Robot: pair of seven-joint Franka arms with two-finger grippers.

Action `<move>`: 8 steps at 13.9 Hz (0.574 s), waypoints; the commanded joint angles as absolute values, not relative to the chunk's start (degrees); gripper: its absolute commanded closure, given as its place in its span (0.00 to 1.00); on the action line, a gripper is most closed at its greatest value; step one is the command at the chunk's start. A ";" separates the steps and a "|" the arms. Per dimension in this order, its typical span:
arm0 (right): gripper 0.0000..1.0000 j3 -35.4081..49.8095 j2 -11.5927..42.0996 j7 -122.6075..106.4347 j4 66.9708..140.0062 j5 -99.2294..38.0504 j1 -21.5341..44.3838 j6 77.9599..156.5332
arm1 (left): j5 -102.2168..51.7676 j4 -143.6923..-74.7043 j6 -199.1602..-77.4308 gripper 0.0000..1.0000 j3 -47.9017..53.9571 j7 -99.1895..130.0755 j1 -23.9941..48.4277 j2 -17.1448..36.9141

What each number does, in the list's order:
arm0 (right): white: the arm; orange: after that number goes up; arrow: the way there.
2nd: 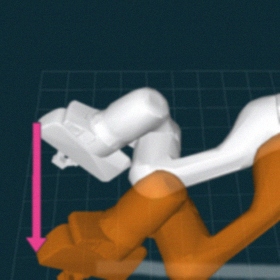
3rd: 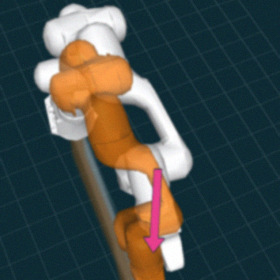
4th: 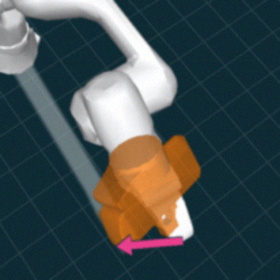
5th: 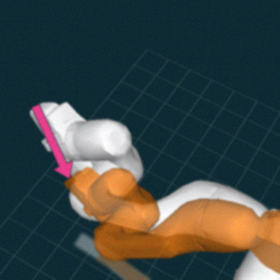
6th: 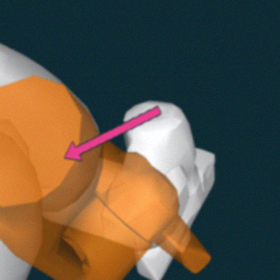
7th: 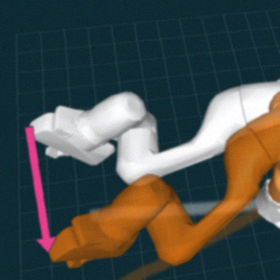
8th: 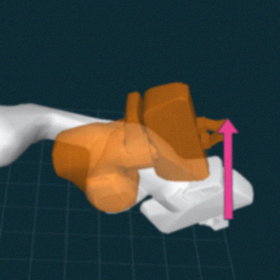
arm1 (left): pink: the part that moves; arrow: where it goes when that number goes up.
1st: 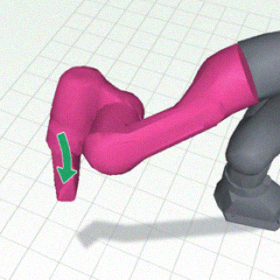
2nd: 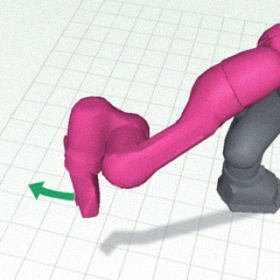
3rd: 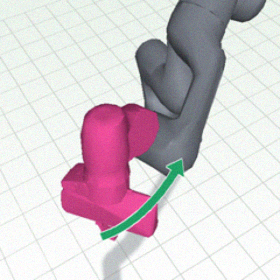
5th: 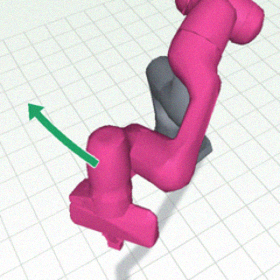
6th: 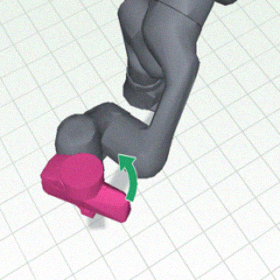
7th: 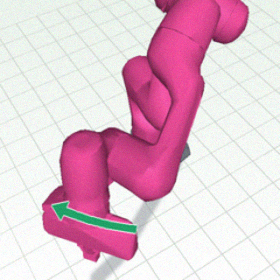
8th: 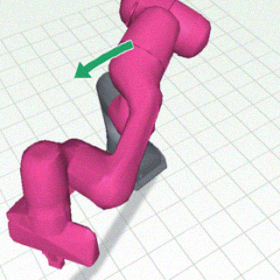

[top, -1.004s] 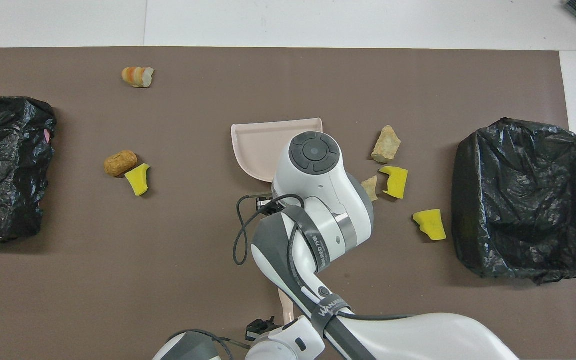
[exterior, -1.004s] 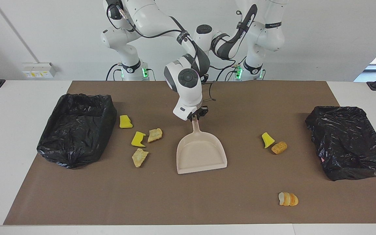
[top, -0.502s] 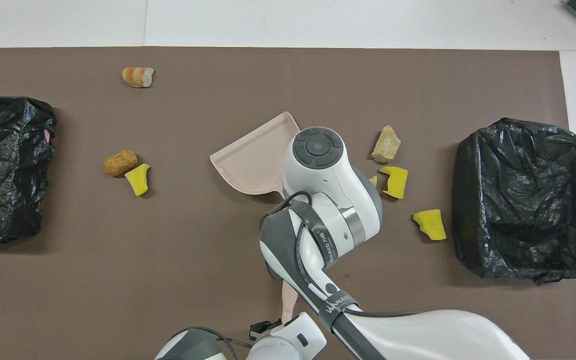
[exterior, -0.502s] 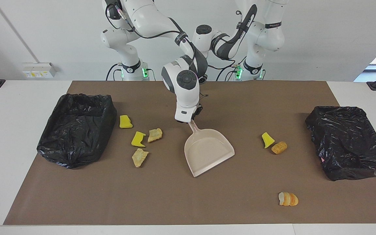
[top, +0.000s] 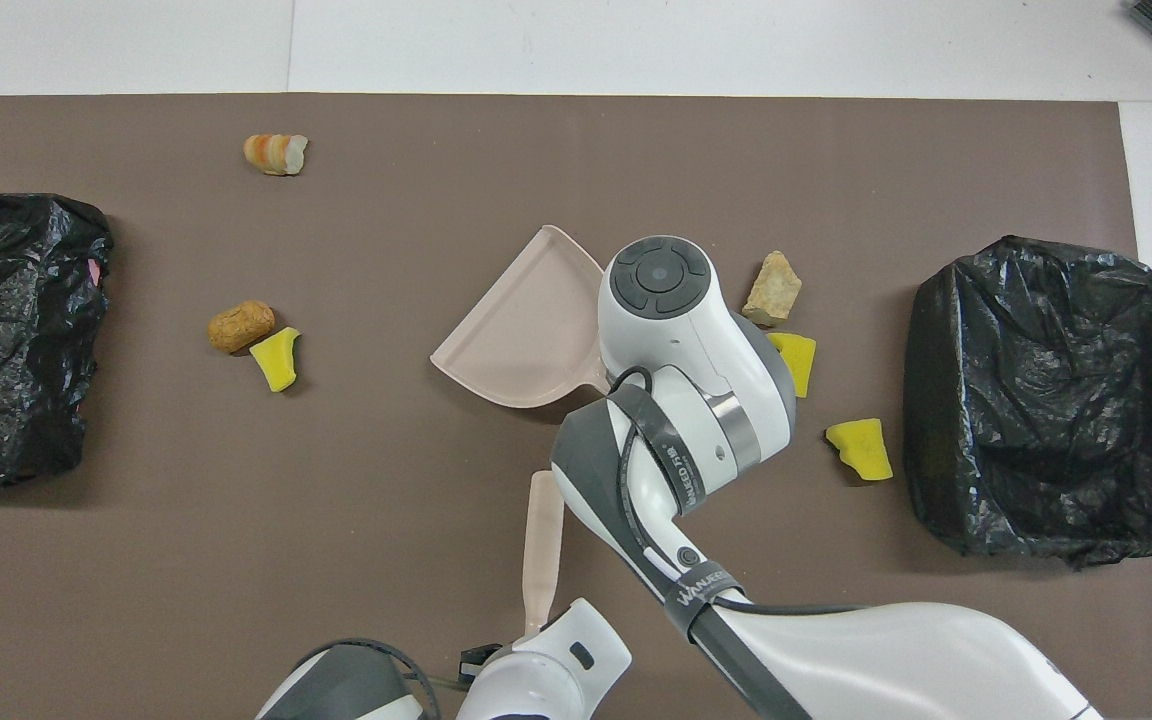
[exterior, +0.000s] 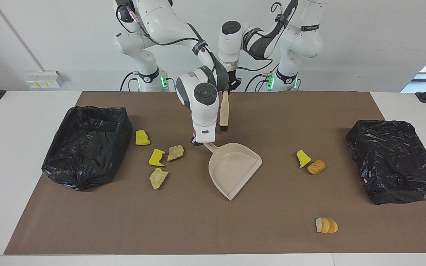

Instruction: Sweep and dump trash in bin

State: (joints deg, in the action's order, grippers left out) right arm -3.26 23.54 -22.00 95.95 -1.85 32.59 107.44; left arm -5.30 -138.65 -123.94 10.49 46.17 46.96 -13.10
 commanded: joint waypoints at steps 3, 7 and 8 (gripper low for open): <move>1.00 -2.72 21.97 -25.84 96.59 2.90 32.78 100.82 | -6.15 -137.91 -120.41 1.00 10.55 41.68 40.63 -15.38; 1.00 -2.46 21.53 -25.75 96.85 3.69 33.83 100.28 | -5.98 -130.88 -110.41 1.00 10.37 35.34 30.78 -14.50; 1.00 -2.46 21.27 -25.75 97.20 3.95 33.66 100.54 | -5.54 -130.87 -110.30 1.00 10.37 32.72 28.67 -14.41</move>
State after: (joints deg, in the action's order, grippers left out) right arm -2.81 22.62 -24.23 95.91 2.44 33.58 101.24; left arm -5.29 -132.82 -113.58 9.85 36.08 32.47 -14.47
